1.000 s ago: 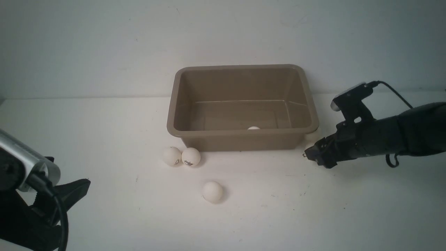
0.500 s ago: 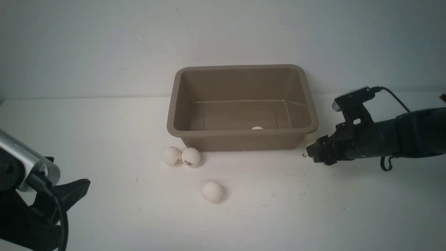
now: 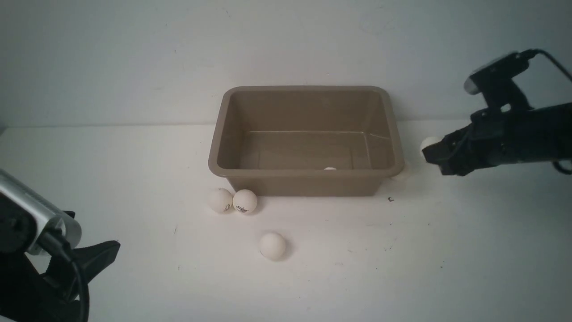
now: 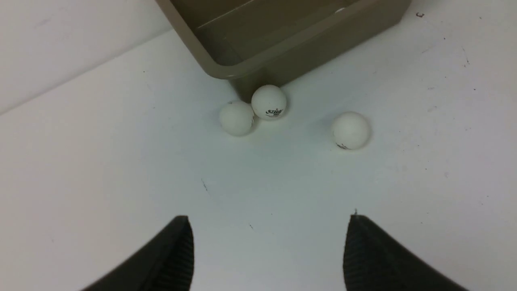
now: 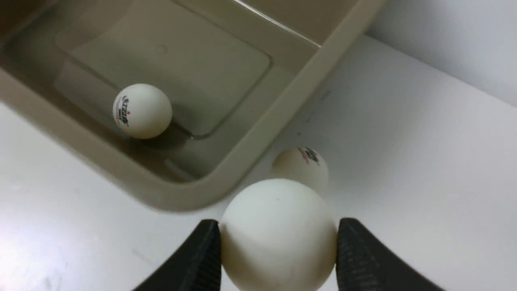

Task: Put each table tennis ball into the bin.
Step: Use the right arm to clamp the table tennis ball closest to it, then use the right arm to put the table tennis ball into the box

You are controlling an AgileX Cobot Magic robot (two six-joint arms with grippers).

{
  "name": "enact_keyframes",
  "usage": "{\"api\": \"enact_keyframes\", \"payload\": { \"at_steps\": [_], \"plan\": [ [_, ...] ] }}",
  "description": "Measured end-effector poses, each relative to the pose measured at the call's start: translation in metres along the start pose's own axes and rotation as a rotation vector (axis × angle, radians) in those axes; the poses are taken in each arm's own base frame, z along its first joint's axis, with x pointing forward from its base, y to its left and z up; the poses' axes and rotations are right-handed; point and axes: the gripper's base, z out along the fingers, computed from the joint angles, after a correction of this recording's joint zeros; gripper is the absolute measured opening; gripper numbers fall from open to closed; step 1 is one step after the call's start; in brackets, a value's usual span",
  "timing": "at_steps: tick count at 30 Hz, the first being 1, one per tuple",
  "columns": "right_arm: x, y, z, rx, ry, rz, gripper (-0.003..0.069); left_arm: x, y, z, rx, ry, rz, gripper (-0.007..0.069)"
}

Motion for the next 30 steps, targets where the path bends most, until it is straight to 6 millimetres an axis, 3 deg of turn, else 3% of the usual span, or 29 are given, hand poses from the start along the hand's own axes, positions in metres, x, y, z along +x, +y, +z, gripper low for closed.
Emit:
{"api": "enact_keyframes", "payload": {
  "at_steps": [5,10,14,24,30],
  "plan": [
    [-0.013,0.008,-0.023,0.000,-0.053,-0.041,0.0332,0.000,0.000,0.000,0.000,0.000,0.000,0.0448],
    [-0.026,0.027,-0.017,-0.068,-0.147,-0.074,0.0332,0.000,0.000,0.000,0.000,0.000,0.000,0.0448],
    [-0.034,0.037,0.001,-0.091,-0.212,-0.074,0.0332,0.000,0.000,0.000,-0.001,-0.001,0.000,0.0448],
    [-0.048,0.018,0.070,-0.111,-0.242,-0.055,0.0332,0.000,0.000,0.000,-0.001,-0.001,0.000,0.0448],
    [-0.045,0.019,0.090,-0.179,-0.237,-0.040,0.0332,-0.001,0.000,0.000,0.003,-0.009,-0.010,0.0448]
  ]
}}
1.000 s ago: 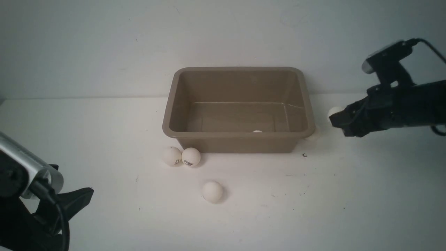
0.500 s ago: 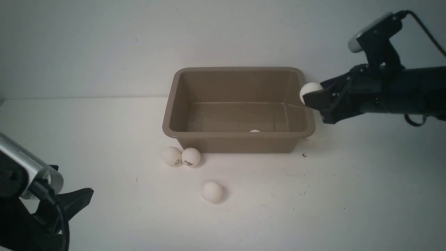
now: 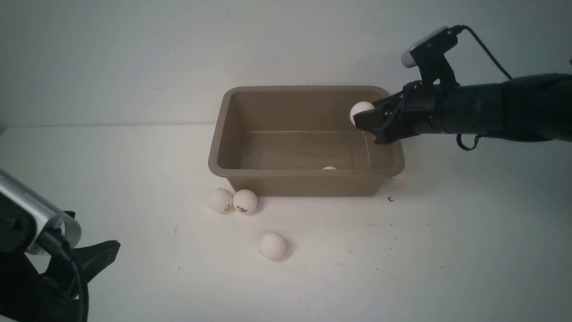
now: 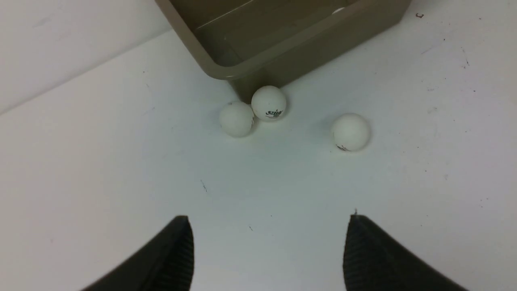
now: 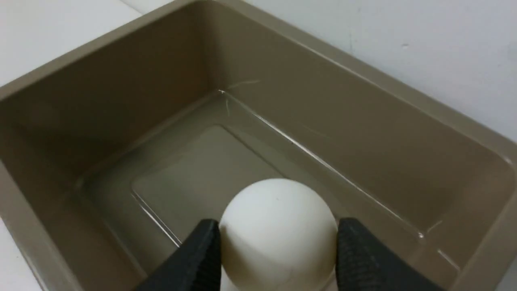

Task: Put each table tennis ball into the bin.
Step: Use the right arm to put the table tennis ball into the box, then use the left arm to clamp the table tennis ball closest to it

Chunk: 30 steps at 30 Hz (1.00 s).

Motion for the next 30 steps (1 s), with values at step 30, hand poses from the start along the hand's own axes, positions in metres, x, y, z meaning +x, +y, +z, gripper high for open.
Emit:
{"api": "enact_keyframes", "payload": {
  "at_steps": [30],
  "plan": [
    [0.012,-0.070,-0.091,0.055,0.119,-0.169,0.0399,-0.002,-0.001,0.000,0.011,-0.018,-0.024,0.0448]
  ]
}}
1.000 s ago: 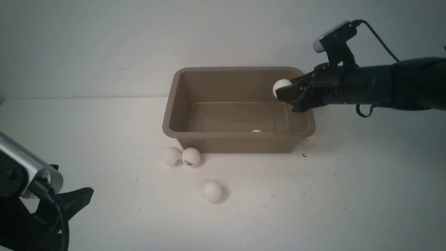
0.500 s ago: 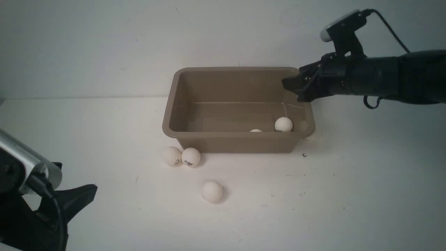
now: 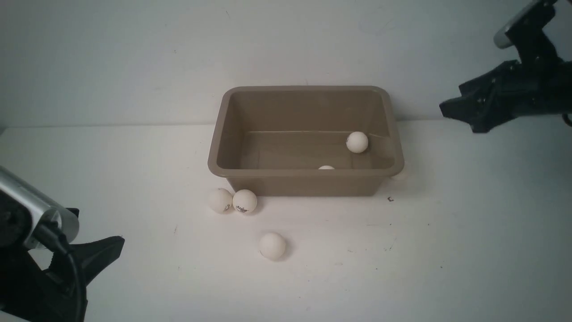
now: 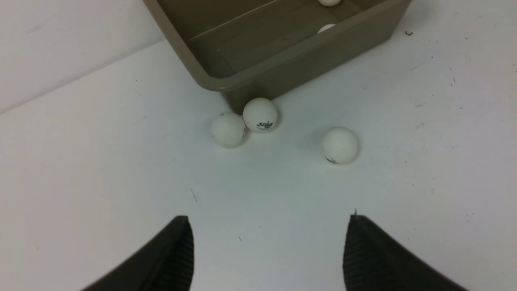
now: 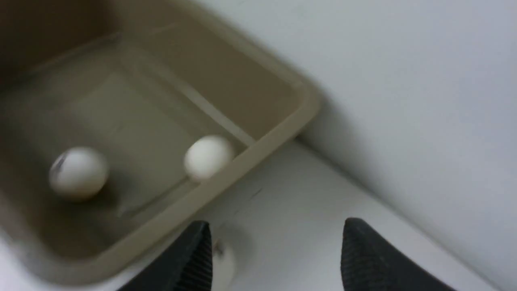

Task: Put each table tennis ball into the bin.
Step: Use the left arm to clamp the table tennis ball closest to it

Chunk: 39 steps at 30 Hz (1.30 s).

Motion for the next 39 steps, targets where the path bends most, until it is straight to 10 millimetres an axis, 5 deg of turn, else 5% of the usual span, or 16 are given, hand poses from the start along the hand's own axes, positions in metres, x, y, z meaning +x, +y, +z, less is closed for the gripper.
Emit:
{"api": "enact_keyframes", "payload": {
  "at_steps": [16,39],
  "plan": [
    [0.047,0.025,0.075,-0.142,0.165,-0.078,0.0443,0.000,0.000,0.000,0.004,0.004,0.000,0.0448],
    [0.059,0.024,0.095,-0.123,0.110,-0.038,0.0491,0.002,-0.002,0.000,0.024,0.022,0.000,0.0448]
  ]
}}
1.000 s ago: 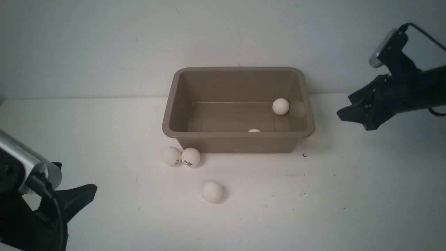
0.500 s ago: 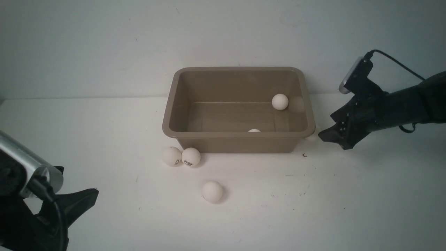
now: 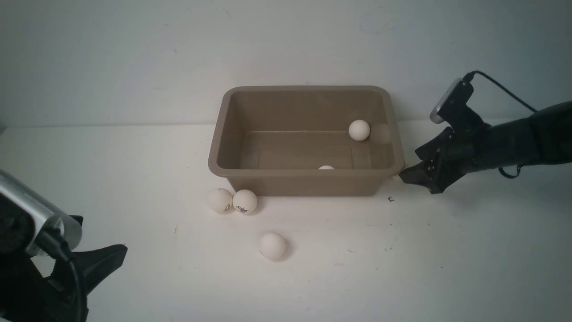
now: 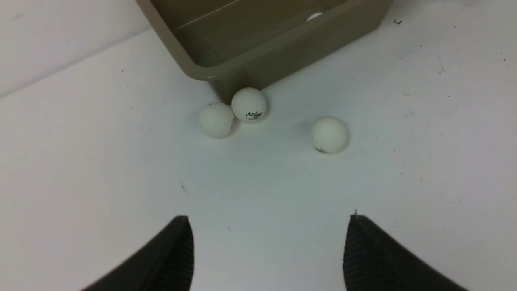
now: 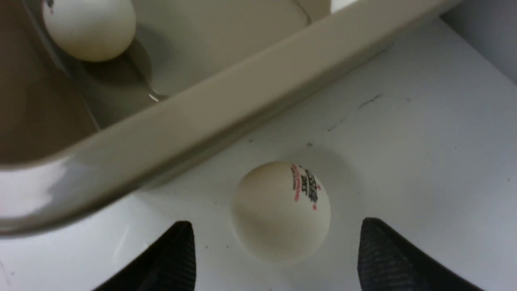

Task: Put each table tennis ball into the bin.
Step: Use the left arm to clamp the table tennis ball closest to it

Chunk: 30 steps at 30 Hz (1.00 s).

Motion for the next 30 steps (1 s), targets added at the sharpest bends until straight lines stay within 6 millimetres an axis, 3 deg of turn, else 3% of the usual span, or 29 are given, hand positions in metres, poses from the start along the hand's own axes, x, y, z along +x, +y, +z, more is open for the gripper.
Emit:
{"api": "enact_keyframes", "payload": {
  "at_steps": [9,19,23,28,30],
  "plan": [
    [-0.005,0.004,0.007,0.019,-0.012,-0.028,0.0491,0.000,0.000,0.000,0.000,0.000,0.000,0.0448],
    [0.006,0.003,0.020,0.032,0.005,0.029,0.0469,0.000,0.000,0.000,0.001,0.000,0.001,0.0448],
    [0.004,-0.001,0.020,0.069,-0.021,0.090,0.0342,0.000,0.000,0.000,0.001,0.000,0.001,0.0448],
    [0.004,-0.012,0.014,0.187,0.008,0.124,0.0049,0.000,0.000,0.000,0.001,0.000,0.001,0.0448],
    [0.003,-0.017,0.007,0.230,0.012,0.131,0.0015,0.000,0.000,0.000,0.001,0.000,0.001,0.0448]
  ]
}}
